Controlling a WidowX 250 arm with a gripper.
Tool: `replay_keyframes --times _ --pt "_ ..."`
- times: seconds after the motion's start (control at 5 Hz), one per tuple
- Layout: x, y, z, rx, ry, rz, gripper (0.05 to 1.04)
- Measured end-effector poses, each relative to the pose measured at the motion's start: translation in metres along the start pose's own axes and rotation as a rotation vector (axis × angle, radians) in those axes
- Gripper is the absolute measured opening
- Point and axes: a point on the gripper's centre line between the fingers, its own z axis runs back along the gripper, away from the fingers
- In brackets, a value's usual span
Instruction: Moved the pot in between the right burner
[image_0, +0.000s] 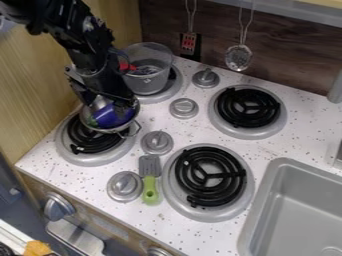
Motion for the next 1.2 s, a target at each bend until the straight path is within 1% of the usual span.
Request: replay_keyframes --times 0.2,0.4,0.6,0.8,1.0,1.2 --pt "-0.004 -0.001 -0.004 -0.003 0.024 0.007 1.000" --pt "0.007 -0.012 -0.001 0.034 0.056 0.059 1.000" --pt "0.021 -0.022 0.001 0.048 0.090 0.118 1.000" --pt "0.034 -0.030 -0.009 0.029 0.117 0.156 1.000" --pt "0.045 -0.034 -0.027 0.041 0.103 0.230 1.000" --pt "0.051 -0.040 -0.041 0.076 0.123 0.276 0.999"
